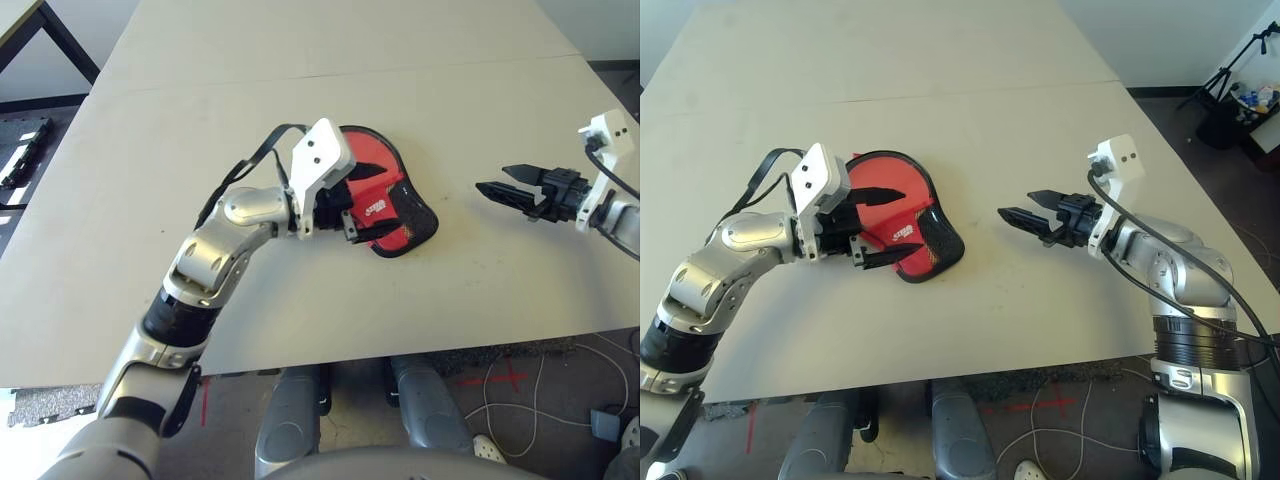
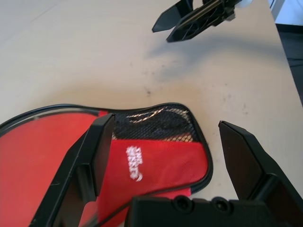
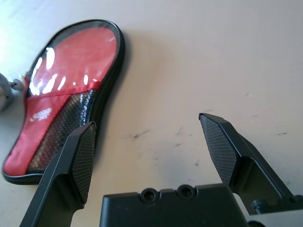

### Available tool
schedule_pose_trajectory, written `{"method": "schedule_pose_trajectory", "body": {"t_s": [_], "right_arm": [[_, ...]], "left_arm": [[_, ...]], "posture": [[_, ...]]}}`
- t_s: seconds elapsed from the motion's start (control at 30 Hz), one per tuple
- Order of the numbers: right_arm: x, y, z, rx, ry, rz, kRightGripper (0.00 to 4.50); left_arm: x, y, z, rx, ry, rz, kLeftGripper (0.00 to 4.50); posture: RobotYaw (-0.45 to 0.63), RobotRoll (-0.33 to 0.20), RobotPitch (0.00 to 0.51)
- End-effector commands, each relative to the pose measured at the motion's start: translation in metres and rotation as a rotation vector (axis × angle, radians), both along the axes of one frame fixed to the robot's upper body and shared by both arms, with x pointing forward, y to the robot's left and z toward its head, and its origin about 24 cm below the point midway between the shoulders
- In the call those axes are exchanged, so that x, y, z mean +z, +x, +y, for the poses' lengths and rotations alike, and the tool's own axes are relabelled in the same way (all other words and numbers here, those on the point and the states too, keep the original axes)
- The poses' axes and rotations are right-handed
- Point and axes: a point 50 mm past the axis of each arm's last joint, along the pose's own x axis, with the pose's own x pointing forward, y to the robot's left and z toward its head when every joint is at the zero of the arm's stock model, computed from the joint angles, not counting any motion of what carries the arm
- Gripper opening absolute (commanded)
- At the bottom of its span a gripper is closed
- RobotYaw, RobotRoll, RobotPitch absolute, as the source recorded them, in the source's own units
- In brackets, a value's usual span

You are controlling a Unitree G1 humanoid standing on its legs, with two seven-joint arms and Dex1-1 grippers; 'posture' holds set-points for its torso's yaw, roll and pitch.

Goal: Store the ping-pong paddle in its case and zip it.

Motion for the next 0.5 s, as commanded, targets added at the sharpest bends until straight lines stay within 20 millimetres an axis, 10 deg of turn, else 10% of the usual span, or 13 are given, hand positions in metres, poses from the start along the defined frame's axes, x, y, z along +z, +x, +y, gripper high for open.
{"method": "schedule_pose_trajectory", "body": {"t_s": [0.03,0.5], "right_arm": [[-0.001,0.0,0.0,0.023,0.107,0.094,4.49],[-0.029,0.006,0.052,0.229,0.143,0.256,4.49]], "left_arm": [[0.001,-0.001,0.015,0.038,0.007,-0.004,4.5],[0.009,-0.012,0.033,0.069,0.014,0.012,4.5]], "posture": [[-0.02,0.0,0.22],[0.01,0.0,0.237]]}}
